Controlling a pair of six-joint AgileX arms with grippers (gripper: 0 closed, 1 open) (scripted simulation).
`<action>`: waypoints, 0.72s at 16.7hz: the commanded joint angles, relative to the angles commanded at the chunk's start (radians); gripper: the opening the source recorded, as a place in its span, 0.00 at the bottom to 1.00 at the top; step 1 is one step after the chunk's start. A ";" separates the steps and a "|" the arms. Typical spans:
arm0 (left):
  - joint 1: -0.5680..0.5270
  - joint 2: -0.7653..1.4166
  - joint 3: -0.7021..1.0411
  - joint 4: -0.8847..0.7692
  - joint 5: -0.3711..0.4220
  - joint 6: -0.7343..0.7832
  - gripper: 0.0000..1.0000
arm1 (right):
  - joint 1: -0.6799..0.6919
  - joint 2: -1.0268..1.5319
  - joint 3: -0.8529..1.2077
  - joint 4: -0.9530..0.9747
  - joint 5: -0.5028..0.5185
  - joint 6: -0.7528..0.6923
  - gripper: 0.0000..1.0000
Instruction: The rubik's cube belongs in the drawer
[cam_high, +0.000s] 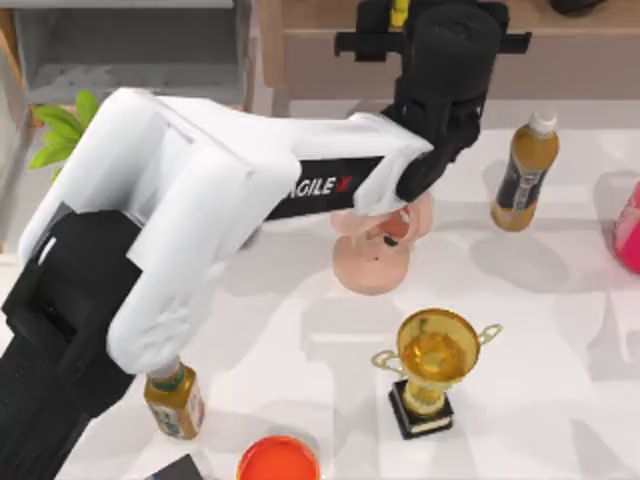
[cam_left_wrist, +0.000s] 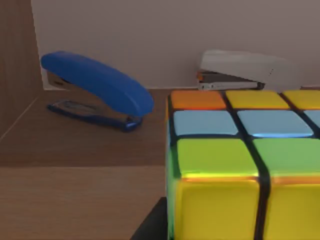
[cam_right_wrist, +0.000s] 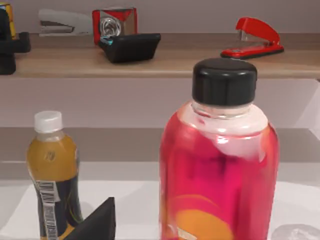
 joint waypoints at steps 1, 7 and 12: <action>0.003 -0.006 0.000 0.006 -0.002 0.003 0.00 | 0.000 0.000 0.000 0.000 0.000 0.000 1.00; 0.001 -0.011 0.011 -0.019 0.007 0.004 0.00 | 0.000 0.000 0.000 0.000 0.000 0.000 1.00; -0.012 -0.084 0.074 -0.267 0.095 0.010 0.00 | 0.000 0.000 0.000 0.000 0.000 0.000 1.00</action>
